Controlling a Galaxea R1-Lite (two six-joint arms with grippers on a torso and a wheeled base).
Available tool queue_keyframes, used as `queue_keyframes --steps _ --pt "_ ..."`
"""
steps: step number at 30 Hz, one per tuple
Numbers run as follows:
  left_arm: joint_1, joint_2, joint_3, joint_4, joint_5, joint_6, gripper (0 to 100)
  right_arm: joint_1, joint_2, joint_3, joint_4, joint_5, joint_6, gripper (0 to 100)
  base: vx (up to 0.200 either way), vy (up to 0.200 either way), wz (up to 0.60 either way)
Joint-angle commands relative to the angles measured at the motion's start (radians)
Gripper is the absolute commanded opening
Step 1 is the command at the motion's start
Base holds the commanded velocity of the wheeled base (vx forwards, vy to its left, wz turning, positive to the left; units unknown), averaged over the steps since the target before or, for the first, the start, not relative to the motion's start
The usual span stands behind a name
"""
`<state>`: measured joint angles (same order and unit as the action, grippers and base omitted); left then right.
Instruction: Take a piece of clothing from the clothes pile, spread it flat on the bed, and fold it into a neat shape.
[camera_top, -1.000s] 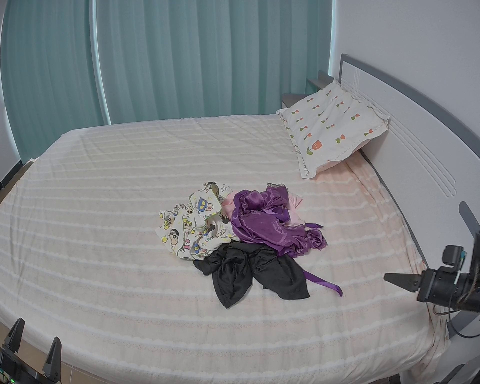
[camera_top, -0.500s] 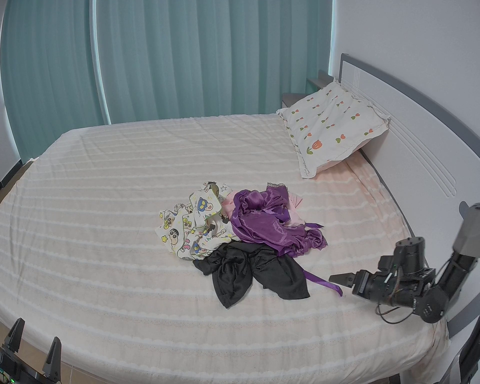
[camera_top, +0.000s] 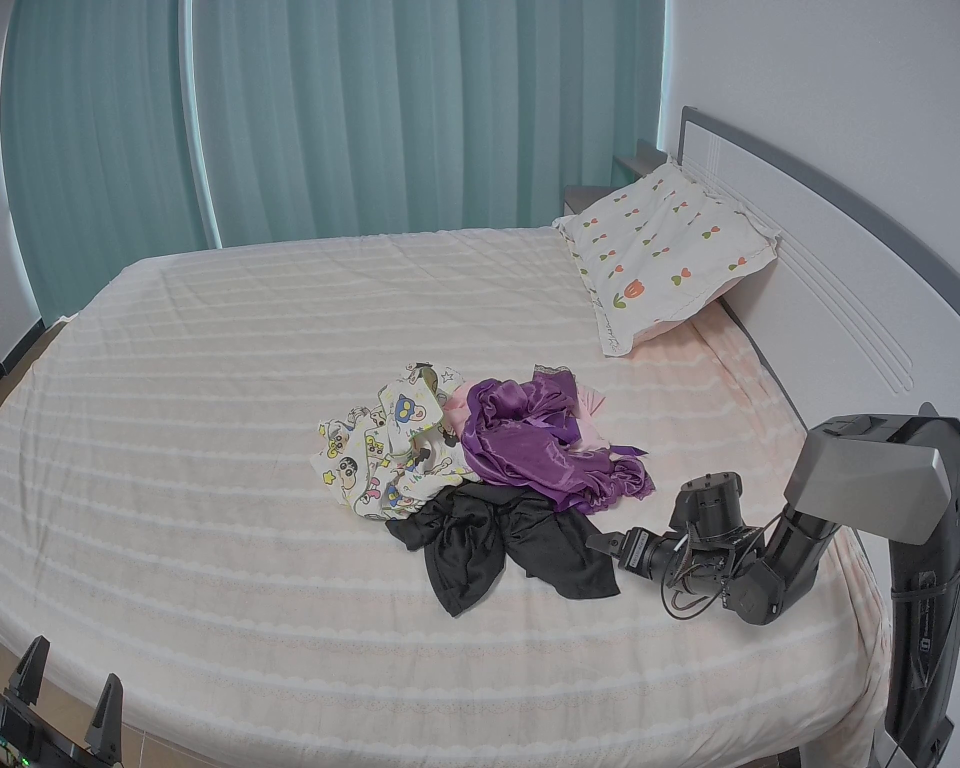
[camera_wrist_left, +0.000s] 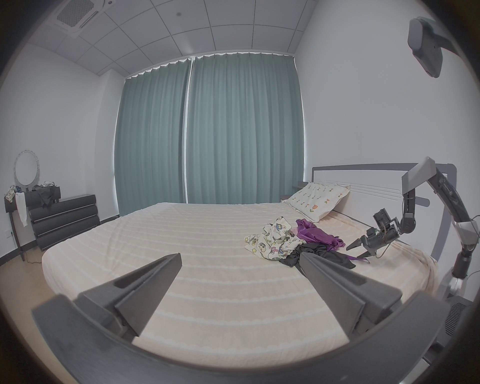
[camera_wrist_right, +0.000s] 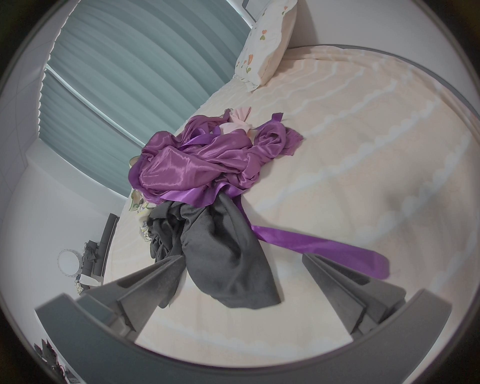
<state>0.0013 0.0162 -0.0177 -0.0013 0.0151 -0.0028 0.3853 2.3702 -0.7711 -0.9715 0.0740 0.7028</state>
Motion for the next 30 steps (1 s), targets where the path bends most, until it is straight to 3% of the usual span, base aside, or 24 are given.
queue_keyframes --steps 1,3,4,6,20,21,30 --pt "0.0 -0.016 0.018 0.0 0.0 0.0 100 0.033 0.052 -0.116 0.051 -0.01 0.003 100 0.0 0.0 0.0" --pt "0.0 -0.016 0.018 0.0 0.0 0.0 100 0.043 0.069 -0.134 0.062 -0.02 0.001 100 0.0 0.0 0.0" --pt "0.0 -0.016 0.018 0.0 0.0 0.0 100 0.073 0.116 -0.175 0.06 -0.069 0.003 100 0.0 0.0 0.0" --pt "0.0 -0.016 0.018 0.0 0.0 0.0 100 0.087 0.138 -0.211 0.068 -0.103 0.001 100 0.0 0.0 0.0" --pt "0.0 -0.016 0.018 0.0 0.0 0.0 100 0.101 0.156 -0.246 0.086 -0.108 -0.011 100 0.0 0.0 0.0" --pt "0.0 -0.016 0.018 0.0 0.0 0.0 100 0.101 0.156 -0.246 0.088 -0.106 -0.011 0 0.0 0.0 0.0" --pt "0.0 -0.016 0.018 0.0 0.0 0.0 100 0.121 0.136 -0.223 0.083 -0.092 -0.006 0 0.0 0.0 0.0"
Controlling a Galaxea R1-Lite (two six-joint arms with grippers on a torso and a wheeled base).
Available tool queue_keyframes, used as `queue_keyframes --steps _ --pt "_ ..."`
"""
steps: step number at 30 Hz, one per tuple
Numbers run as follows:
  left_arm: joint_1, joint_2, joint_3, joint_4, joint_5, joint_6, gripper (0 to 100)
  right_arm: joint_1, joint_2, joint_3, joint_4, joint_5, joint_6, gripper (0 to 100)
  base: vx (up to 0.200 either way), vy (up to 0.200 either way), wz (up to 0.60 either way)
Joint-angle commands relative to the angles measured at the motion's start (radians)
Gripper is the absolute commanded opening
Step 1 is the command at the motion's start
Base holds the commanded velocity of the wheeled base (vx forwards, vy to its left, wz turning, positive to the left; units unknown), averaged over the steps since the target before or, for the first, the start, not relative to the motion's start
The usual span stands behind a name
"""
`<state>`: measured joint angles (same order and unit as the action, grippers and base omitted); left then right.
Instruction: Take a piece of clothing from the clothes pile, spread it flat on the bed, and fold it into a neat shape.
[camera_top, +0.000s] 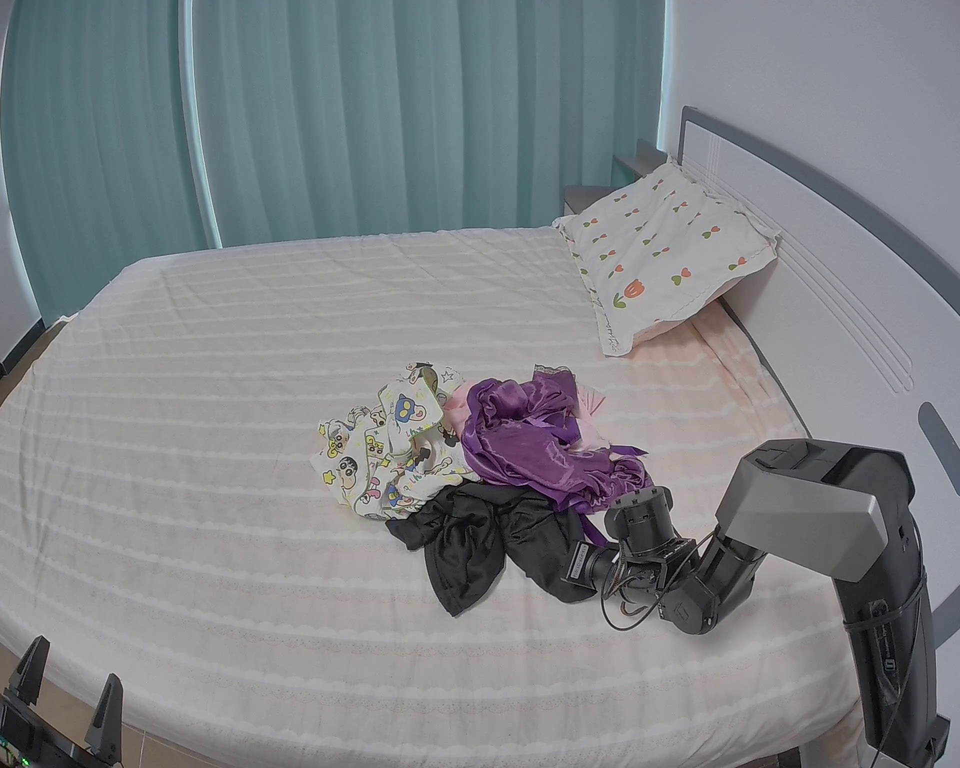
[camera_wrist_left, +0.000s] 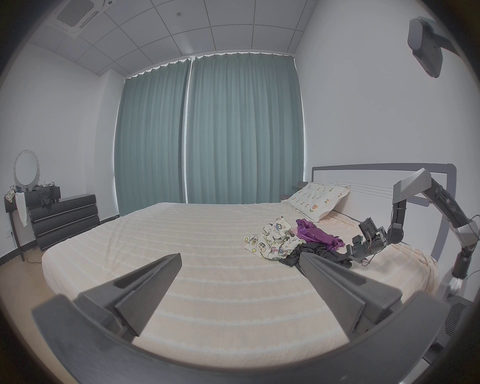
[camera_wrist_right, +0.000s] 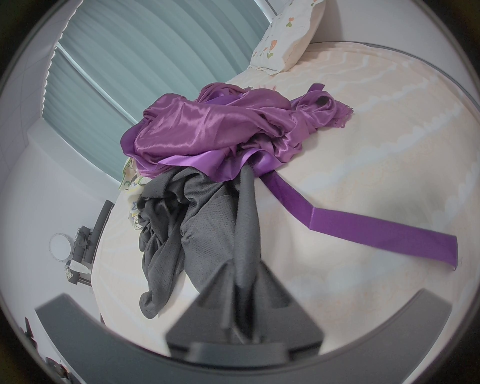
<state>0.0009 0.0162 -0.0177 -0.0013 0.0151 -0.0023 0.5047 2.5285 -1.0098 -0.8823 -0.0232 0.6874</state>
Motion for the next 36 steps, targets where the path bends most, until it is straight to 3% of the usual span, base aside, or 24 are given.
queue_keyframes --steps 1,3,4,7,15,18,20,22,23,26,33,36 --pt "0.001 -0.016 0.018 0.0 0.0 -0.001 100 -0.003 -0.04 0.033 -0.007 0.014 0.018 0 0.0 0.0 0.0" --pt "0.001 -0.016 0.018 0.0 0.0 -0.001 100 -0.009 -0.065 0.065 -0.01 0.035 0.037 0 0.0 0.0 0.0" --pt "0.001 -0.016 0.018 0.0 0.0 -0.001 100 -0.017 -0.105 0.112 -0.021 0.088 0.07 0 0.0 0.0 0.0" --pt "0.001 -0.016 0.018 0.0 0.0 -0.001 100 -0.043 -0.178 0.206 -0.064 0.146 0.126 0 0.0 0.0 0.0" --pt "0.001 -0.016 0.018 0.0 0.0 0.002 100 -0.072 -0.336 0.517 -0.27 0.221 0.17 0 0.0 0.0 0.0" --pt "0.001 -0.016 0.018 0.0 0.0 -0.001 100 -0.069 -0.344 0.593 -0.336 0.221 0.176 0 0.0 0.0 0.0" --pt "0.001 -0.016 0.018 -0.002 -0.004 0.002 100 -0.063 -0.34 0.689 -0.461 0.221 0.182 0 0.0 0.0 0.0" --pt "0.001 -0.016 0.018 -0.002 -0.006 0.002 100 -0.063 -0.338 0.697 -0.474 0.221 0.184 0 0.0 0.0 0.0" --pt "0.001 -0.016 0.018 -0.003 -0.009 0.01 100 -0.061 -0.33 0.767 -0.576 0.221 0.201 0 0.0 0.0 0.0" --pt "0.001 -0.016 0.018 -0.003 -0.014 0.015 100 -0.066 -0.338 0.85 -0.669 0.223 0.227 0 0.0 0.0 0.0" --pt "0.001 -0.016 0.015 -0.016 -0.029 0.01 100 -0.06 -0.341 0.91 -0.685 0.22 0.261 0 0.0 0.0 0.0" --pt "-0.002 0.077 -0.24 -0.078 -0.027 -0.088 100 -0.067 -0.344 0.918 -0.685 0.218 0.262 0 0.0 0.0 0.0"
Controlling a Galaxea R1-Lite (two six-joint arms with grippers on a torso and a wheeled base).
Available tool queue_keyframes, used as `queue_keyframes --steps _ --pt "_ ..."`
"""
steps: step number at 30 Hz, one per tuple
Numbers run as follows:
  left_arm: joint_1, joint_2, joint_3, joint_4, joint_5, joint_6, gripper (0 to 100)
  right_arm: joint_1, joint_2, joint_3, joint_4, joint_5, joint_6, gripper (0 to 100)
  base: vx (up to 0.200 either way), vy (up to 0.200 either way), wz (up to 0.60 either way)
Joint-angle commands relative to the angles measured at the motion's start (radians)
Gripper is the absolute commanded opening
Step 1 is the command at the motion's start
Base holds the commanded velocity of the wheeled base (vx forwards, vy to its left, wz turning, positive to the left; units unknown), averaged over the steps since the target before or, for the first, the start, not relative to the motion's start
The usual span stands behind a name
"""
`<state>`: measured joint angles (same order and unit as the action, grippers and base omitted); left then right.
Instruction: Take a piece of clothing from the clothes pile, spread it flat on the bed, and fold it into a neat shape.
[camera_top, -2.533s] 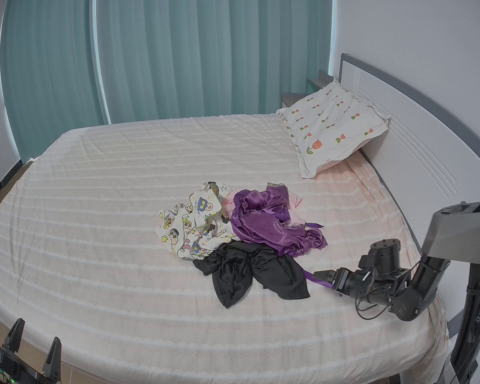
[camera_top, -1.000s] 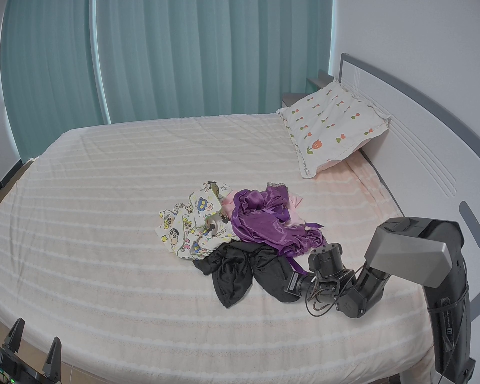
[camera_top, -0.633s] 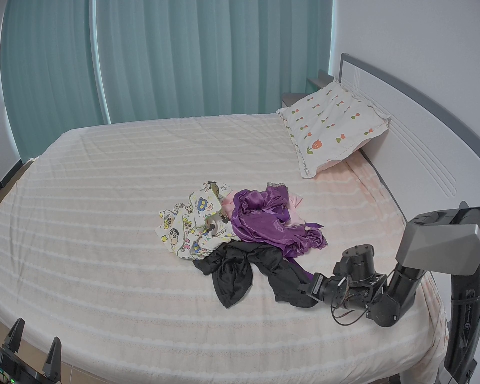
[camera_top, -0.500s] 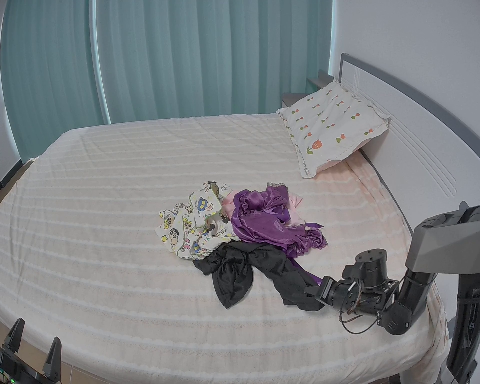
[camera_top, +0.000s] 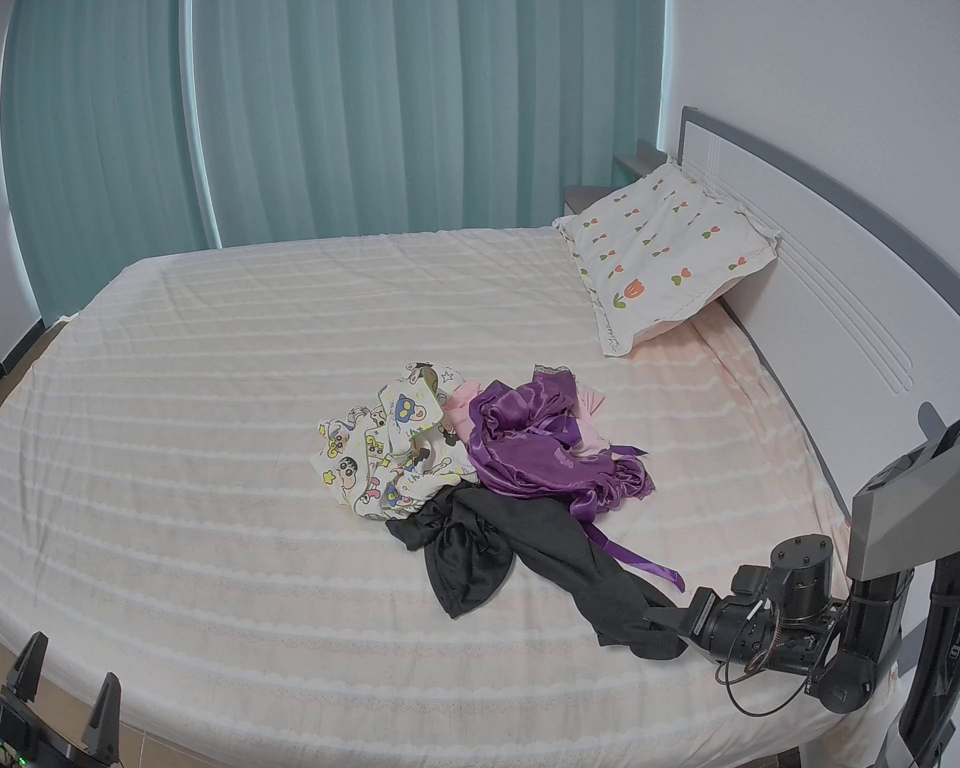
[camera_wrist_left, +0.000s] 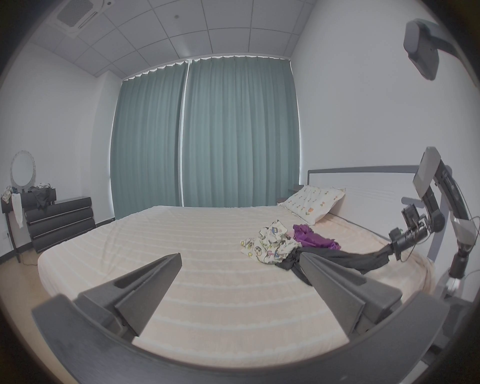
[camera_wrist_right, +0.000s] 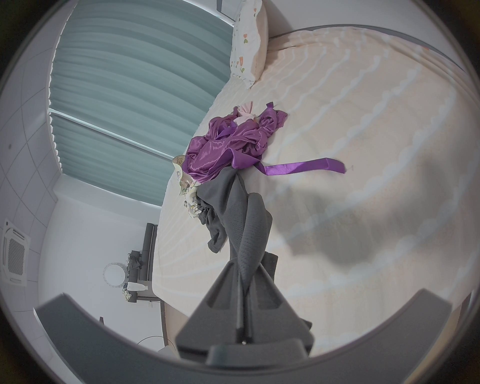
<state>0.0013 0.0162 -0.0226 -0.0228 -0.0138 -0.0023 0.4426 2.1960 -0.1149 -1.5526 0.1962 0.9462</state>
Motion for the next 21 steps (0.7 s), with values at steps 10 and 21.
queue_keyframes --steps 10,21 --pt "-0.003 0.449 -0.243 0.004 -0.298 -0.082 100 0.001 -0.039 0.024 -0.015 -0.004 0.003 0 0.0 0.0 0.0" --pt "-0.136 1.027 -0.208 -0.166 -0.39 -0.094 100 -0.025 -0.068 0.044 -0.015 0.0 0.003 0 0.0 0.0 0.0"
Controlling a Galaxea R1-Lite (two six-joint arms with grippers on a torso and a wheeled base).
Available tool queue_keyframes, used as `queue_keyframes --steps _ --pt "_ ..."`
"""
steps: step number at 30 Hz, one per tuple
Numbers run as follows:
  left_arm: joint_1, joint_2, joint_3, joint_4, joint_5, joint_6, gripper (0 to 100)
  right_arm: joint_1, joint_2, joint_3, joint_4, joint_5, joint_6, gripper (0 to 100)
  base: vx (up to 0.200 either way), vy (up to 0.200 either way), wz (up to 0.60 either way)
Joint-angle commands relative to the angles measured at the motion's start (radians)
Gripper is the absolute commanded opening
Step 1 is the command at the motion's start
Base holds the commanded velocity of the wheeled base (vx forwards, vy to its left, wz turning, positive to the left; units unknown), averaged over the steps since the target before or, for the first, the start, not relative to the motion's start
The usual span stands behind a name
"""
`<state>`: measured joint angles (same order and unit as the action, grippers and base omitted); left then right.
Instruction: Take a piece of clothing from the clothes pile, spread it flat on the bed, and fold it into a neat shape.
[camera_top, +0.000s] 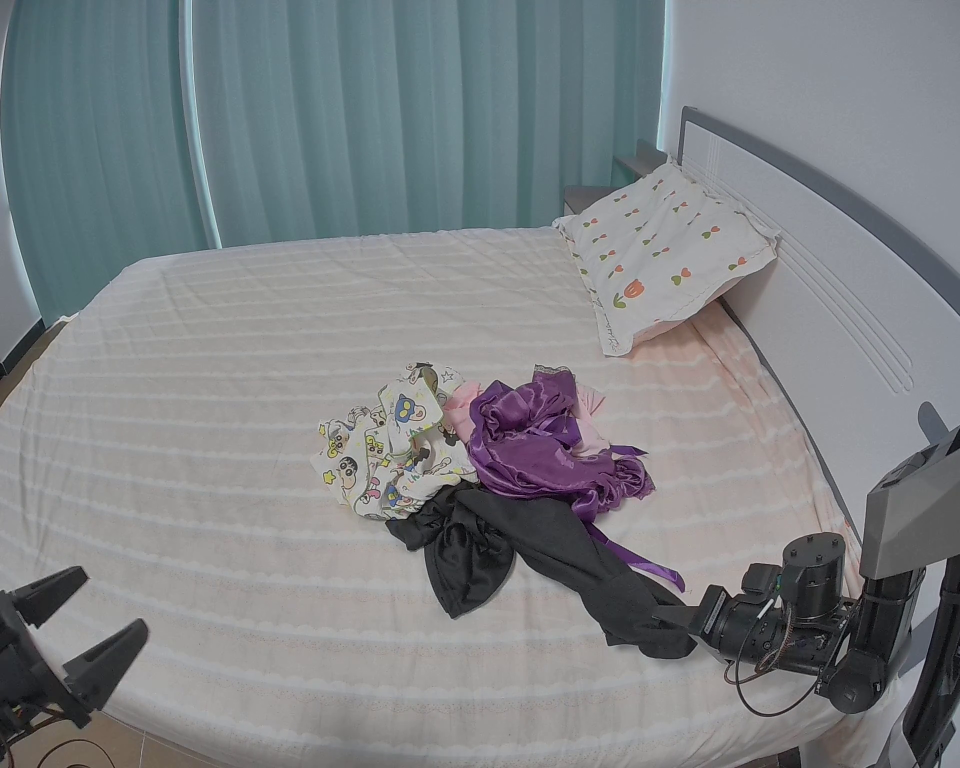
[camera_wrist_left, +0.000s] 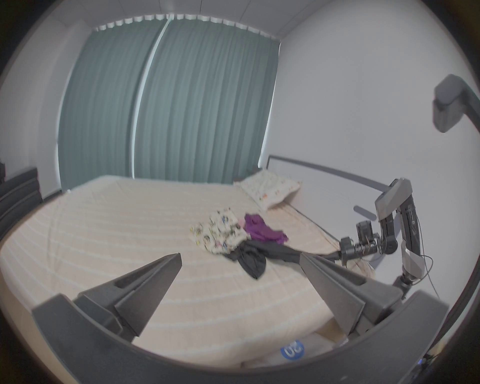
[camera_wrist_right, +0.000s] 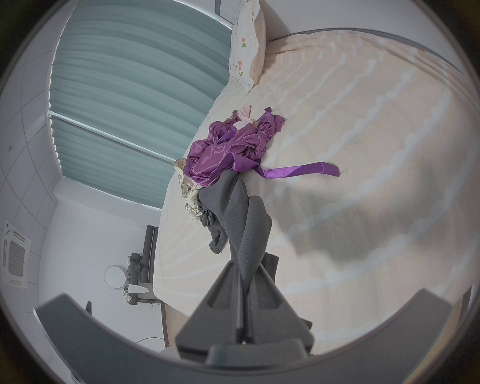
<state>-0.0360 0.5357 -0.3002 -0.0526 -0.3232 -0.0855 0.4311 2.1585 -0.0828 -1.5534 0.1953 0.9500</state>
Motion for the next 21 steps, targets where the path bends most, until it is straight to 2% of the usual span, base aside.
queue_keyframes --steps 1,4,8,11,13,15,17,19,20,21 --pt "-0.104 0.524 0.07 -0.148 -0.08 -0.013 100 -0.014 -0.031 0.012 -0.014 0.001 0.001 0 0.0 0.0 0.0" --pt "-0.127 0.659 0.07 -0.239 -0.071 -0.049 100 -0.023 -0.029 0.011 -0.014 0.003 0.0 0 0.0 0.0 0.0" --pt "-0.186 0.882 0.062 -0.355 0.006 -0.102 100 -0.026 -0.028 0.009 -0.014 0.003 0.0 0 0.0 0.0 0.0" --pt "-0.219 0.972 0.047 -0.412 0.046 -0.141 100 -0.025 -0.026 0.009 -0.014 0.003 0.0 0 0.0 0.0 0.0" --pt "-0.298 1.098 0.006 -0.466 0.11 -0.24 100 -0.026 -0.026 0.006 -0.014 0.003 0.0 0 0.0 0.0 0.0" --pt "-0.337 1.147 -0.019 -0.487 0.151 -0.303 100 -0.026 -0.026 0.006 -0.014 0.003 0.0 0 0.0 0.0 0.0" --pt "-0.417 1.261 -0.103 -0.538 0.23 -0.462 100 -0.025 -0.026 0.008 -0.014 0.003 0.0 0 0.0 0.0 0.0" --pt "-0.421 1.267 -0.109 -0.541 0.234 -0.47 100 -0.025 -0.025 0.008 -0.014 0.003 0.0 0 0.0 0.0 0.0" --pt "-0.473 1.369 -0.181 -0.57 0.271 -0.571 100 -0.025 -0.02 0.005 -0.014 0.001 0.0 0 0.0 0.0 0.0" --pt "-0.483 1.403 -0.203 -0.572 0.277 -0.576 100 -0.025 -0.02 0.005 -0.014 0.001 0.0 0 0.0 0.0 0.0"
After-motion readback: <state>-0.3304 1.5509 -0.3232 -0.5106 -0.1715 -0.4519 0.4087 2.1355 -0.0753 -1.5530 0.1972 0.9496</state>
